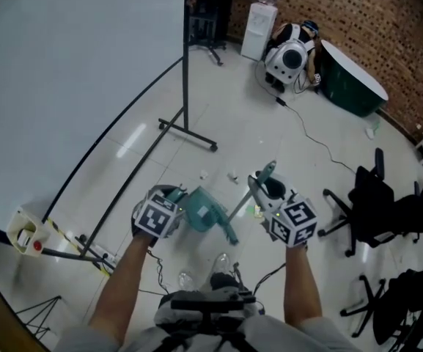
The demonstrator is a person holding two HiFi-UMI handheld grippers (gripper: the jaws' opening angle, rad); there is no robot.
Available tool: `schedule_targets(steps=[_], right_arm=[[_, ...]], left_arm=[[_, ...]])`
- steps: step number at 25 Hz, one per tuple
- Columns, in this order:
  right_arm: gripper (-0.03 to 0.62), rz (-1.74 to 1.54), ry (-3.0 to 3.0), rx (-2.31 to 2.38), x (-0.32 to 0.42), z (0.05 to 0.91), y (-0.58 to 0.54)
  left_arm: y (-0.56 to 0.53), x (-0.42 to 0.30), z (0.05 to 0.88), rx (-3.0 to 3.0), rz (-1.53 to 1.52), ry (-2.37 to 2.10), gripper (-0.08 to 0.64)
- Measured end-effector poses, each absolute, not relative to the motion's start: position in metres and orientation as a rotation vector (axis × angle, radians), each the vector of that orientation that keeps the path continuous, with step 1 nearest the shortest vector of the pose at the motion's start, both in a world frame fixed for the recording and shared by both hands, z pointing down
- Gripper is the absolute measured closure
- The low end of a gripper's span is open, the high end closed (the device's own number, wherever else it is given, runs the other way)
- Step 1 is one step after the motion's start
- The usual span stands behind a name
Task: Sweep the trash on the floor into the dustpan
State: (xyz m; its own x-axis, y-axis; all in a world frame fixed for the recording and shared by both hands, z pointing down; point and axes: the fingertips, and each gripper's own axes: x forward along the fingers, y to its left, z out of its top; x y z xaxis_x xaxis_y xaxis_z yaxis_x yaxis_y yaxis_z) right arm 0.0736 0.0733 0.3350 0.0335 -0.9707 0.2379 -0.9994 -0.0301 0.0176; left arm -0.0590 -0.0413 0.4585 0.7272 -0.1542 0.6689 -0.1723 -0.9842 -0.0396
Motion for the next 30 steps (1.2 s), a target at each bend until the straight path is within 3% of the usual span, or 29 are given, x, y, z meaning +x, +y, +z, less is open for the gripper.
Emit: schedule_targets(steps=[30], right_arm=[[0.494, 0.254, -2.005, 2.209, 0.079, 0.327, 0.096]], left_arm=[[-0.037, -0.031, 0.429, 2.969, 1.065, -0.253, 0.449]])
